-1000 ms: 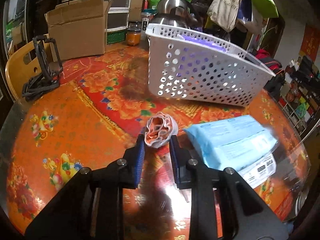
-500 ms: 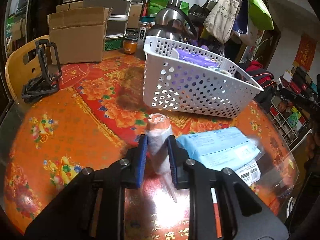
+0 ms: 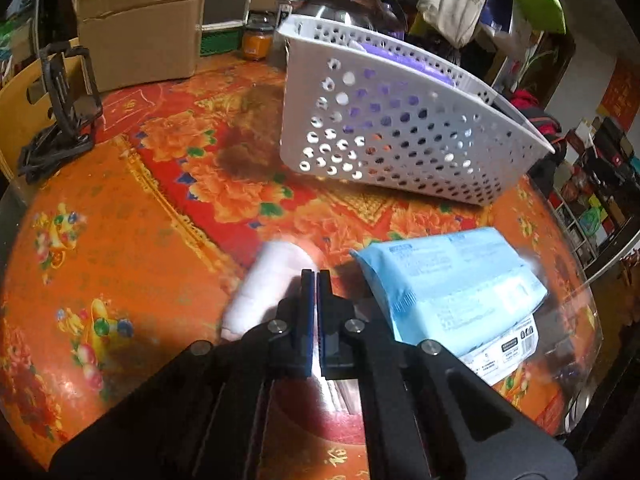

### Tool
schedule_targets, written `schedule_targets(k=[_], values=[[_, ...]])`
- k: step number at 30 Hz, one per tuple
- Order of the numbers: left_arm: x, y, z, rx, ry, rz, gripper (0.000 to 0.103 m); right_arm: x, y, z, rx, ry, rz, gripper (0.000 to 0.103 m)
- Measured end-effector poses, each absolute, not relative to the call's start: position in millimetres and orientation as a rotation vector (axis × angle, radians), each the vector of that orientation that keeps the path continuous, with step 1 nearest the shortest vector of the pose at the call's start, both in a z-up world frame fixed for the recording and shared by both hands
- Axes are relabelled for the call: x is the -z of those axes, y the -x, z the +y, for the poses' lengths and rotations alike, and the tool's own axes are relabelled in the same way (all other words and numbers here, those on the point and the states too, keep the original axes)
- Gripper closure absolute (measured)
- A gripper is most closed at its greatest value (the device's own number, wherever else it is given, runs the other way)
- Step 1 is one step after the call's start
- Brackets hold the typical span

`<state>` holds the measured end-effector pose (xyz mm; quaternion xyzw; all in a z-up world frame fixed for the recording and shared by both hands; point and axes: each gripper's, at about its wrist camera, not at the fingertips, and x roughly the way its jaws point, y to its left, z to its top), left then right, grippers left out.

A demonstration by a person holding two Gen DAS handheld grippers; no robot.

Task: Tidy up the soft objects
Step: 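Carry the white rolled cloth into the basket and open the left gripper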

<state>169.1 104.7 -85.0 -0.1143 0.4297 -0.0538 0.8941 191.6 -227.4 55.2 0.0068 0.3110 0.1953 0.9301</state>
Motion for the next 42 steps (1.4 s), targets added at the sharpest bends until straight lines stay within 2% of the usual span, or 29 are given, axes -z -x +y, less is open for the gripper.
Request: schedule_targets(k=[1, 2, 3, 4, 5, 7, 9, 10, 11, 14, 22, 29, 35, 42], values=[[84, -168, 107, 0.118, 0.246, 0.880, 0.087, -56, -192, -228, -0.399, -0.014, 0.636, 0.094], [83, -168, 109, 0.116, 0.250, 0.873, 0.066, -57, -192, -229, -0.398, -0.015, 0.636, 0.094], [80, -167, 111, 0.102, 0.235, 0.862, 0.052, -57, -192, -229, -0.398, -0.018, 0.635, 0.094], [78, -166, 112, 0.084, 0.216, 0.854, 0.033, -58, -192, -229, -0.399, -0.021, 0.633, 0.094], [76, -168, 113, 0.056, 0.180, 0.848, 0.032, -58, -192, -229, -0.401, -0.023, 0.631, 0.094], [78, -169, 110, 0.037, 0.119, 0.851, 0.032, -57, -192, -229, -0.403, -0.026, 0.629, 0.094], [85, -173, 107, 0.043, 0.094, 0.878, 0.037, -57, -191, -228, -0.407, -0.026, 0.631, 0.094], [88, -173, 105, 0.040, 0.082, 0.886, 0.048, -56, -191, -227, -0.409, -0.024, 0.633, 0.094], [92, -174, 103, 0.037, 0.074, 0.892, 0.064, -56, -191, -227, -0.409, -0.022, 0.634, 0.094], [103, -177, 99, 0.030, 0.070, 0.919, 0.072, -55, -190, -226, -0.409, -0.014, 0.636, 0.094], [81, -171, 97, 0.029, 0.094, 0.853, 0.073, -60, -194, -226, -0.405, -0.015, 0.631, 0.094], [4, -177, 96, 0.039, 0.156, 0.745, 0.073, -77, -221, -209, -0.377, 0.025, 0.629, 0.094], [-56, -225, 84, 0.037, 0.164, 0.696, 0.073, -76, -272, -185, -0.328, 0.088, 0.680, 0.094], [-53, -310, 78, 0.007, 0.191, 0.779, 0.072, -54, -335, -168, -0.264, 0.140, 0.765, 0.094]])
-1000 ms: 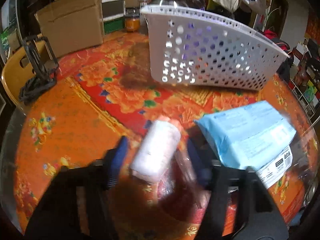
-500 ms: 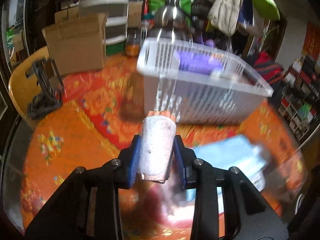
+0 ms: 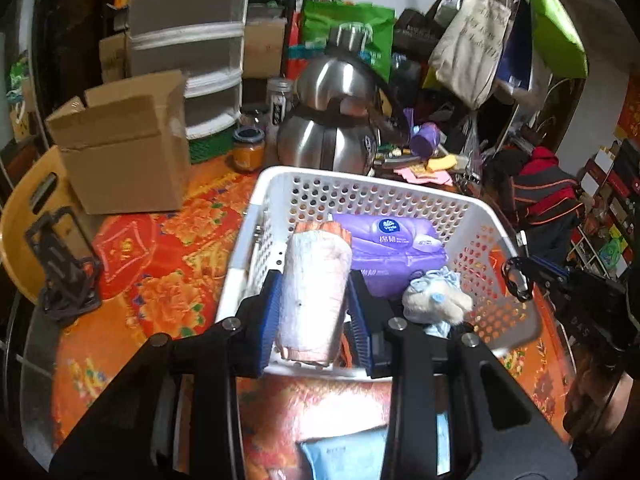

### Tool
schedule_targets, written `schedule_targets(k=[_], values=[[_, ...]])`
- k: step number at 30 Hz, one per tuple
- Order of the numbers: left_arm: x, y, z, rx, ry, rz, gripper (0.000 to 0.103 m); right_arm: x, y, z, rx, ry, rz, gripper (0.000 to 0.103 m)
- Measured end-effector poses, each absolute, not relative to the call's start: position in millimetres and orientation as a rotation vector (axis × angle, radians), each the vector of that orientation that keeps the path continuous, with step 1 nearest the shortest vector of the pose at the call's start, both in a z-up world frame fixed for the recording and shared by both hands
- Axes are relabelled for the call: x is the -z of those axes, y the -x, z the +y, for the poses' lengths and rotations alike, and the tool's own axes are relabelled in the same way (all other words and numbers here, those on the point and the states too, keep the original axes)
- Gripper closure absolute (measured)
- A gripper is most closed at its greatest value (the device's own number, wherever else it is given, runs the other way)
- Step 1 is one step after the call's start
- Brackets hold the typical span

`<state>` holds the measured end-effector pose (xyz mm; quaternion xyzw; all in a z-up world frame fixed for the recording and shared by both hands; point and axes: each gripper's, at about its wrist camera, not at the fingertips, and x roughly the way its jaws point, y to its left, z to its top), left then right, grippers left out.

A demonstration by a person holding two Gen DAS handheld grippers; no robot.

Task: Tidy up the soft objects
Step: 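Carry the white rolled cloth into the basket and open the left gripper, then grasp the blue packaged item with both grippers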

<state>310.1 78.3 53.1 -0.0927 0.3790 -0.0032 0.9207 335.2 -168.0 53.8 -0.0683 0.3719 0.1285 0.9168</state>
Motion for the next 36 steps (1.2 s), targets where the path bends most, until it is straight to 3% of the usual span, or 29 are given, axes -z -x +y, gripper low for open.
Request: schedule_targets(k=[8, 10, 11, 12, 14, 17, 26, 36], values=[[-17, -350, 80, -0.020, 0.226, 0.850, 0.071, -49, -358, -162, -0.255, 0.148, 0.773, 0.094], [-15, -350, 81, -0.012, 0.230, 0.837, 0.070, -50, -360, -162, -0.251, 0.140, 0.775, 0.088], [-15, -350, 81, -0.007, 0.234, 0.836, 0.065, -49, -361, -164, -0.246, 0.136, 0.782, 0.075], [-15, -348, 80, -0.002, 0.236, 0.835, 0.062, -48, -362, -165, -0.246, 0.129, 0.787, 0.053], [-16, -346, 78, 0.004, 0.229, 0.832, 0.043, -50, -361, -168, -0.222, 0.139, 0.764, 0.030], [-19, -342, 76, 0.005, 0.205, 0.807, 0.030, -53, -358, -172, -0.230, 0.117, 0.754, 0.028], [-21, -324, 77, 0.024, 0.214, 0.792, 0.028, -62, -331, -177, -0.263, 0.084, 0.741, 0.025], [-28, -220, 77, 0.047, 0.198, 0.712, 0.022, -55, -230, -195, -0.313, 0.003, 0.697, 0.025]])
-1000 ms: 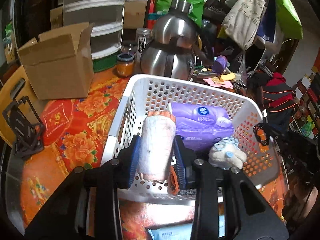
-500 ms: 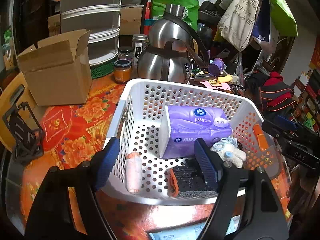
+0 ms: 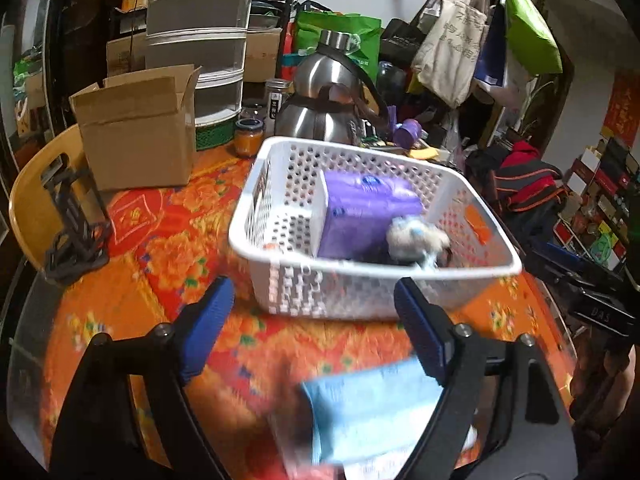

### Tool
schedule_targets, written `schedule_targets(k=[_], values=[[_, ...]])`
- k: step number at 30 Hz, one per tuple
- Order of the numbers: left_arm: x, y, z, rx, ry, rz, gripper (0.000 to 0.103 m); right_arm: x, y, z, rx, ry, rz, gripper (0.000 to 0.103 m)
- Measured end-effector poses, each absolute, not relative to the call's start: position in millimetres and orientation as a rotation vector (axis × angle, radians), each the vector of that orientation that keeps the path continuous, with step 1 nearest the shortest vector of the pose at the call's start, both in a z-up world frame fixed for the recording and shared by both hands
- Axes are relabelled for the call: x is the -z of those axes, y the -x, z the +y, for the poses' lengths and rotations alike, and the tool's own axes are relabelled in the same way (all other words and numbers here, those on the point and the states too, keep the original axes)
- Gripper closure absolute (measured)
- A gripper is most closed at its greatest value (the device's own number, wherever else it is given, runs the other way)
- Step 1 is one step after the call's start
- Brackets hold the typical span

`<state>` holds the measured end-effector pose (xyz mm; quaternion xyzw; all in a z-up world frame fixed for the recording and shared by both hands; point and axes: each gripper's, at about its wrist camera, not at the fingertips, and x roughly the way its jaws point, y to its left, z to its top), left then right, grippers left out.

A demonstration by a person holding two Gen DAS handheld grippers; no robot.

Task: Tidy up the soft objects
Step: 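Grasp the blue packaged item with both grippers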

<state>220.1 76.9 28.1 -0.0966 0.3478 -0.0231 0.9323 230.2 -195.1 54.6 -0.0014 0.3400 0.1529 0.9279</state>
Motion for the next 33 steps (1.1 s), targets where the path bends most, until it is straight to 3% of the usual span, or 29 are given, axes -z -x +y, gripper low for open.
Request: schedule_targets(k=[11, 17, 22, 27, 31, 33], values=[[43, -150, 66, 0.093, 0.241, 0.791, 0.021, 4, -161, -160, -0.458, 0.016, 0.737, 0.020], [76, -144, 59, 0.119, 0.254, 0.824, 0.021, 29, -157, -142, -0.499, 0.032, 0.781, 0.037], [88, -146, 54, 0.144, 0.256, 0.819, 0.022, 48, -161, -138, -0.515, 0.026, 0.834, 0.038], [93, -142, 49, 0.173, 0.256, 0.808, 0.029, 55, -158, -134, -0.543, 0.029, 0.847, 0.047], [93, -146, 43, 0.216, 0.247, 0.810, 0.045, 57, -158, -134, -0.552, 0.030, 0.846, 0.049], [94, -145, 41, 0.245, 0.254, 0.808, 0.047, 58, -158, -134, -0.563, 0.031, 0.844, 0.051]])
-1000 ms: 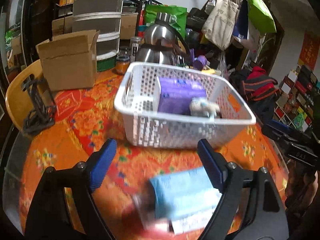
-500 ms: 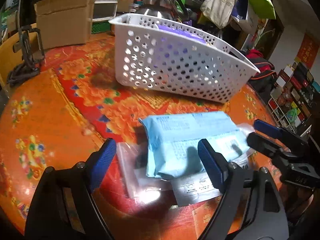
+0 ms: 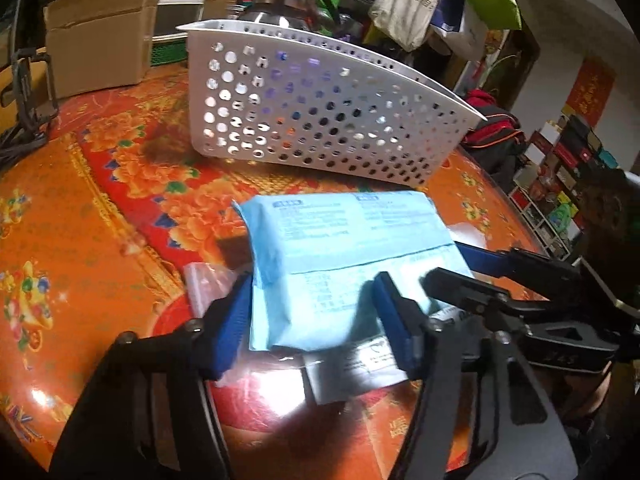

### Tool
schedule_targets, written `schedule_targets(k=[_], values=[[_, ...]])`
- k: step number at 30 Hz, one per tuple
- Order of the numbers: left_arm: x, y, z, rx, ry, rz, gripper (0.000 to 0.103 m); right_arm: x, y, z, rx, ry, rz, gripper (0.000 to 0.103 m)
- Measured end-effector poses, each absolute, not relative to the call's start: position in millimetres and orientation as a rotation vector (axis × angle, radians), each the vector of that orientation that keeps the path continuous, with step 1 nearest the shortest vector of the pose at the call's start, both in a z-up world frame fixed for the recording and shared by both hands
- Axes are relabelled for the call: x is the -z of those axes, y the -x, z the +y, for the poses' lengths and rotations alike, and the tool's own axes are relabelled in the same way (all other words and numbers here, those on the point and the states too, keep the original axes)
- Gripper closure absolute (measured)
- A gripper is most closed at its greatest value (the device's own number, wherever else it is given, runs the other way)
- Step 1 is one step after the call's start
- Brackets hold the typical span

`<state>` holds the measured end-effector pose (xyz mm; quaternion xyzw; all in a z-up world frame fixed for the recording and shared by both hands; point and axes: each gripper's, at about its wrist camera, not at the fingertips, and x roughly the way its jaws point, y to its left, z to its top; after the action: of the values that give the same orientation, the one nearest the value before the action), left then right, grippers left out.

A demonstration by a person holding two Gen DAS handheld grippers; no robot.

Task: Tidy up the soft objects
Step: 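Grasp the blue packaged item with both grippers, then lower the blue package into the basket and open both grippers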

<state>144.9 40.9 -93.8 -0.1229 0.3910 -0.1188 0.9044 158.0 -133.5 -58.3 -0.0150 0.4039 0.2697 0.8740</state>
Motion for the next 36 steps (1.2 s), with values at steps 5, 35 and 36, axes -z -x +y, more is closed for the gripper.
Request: schedule_targets(k=[5, 35, 36], values=[[95, -144, 41, 0.257, 0.252, 0.811, 0.052, 59, -158, -133, -0.581, 0.022, 0.846, 0.056], [25, -99, 20, 0.222, 0.122, 0.566, 0.065, -6, -112, -123, -0.528, 0.138, 0.628, 0.078], [22, -98, 19, 0.220, 0.116, 0.562, 0.065, -10, -113, -125, -0.524, 0.139, 0.622, 0.078]])
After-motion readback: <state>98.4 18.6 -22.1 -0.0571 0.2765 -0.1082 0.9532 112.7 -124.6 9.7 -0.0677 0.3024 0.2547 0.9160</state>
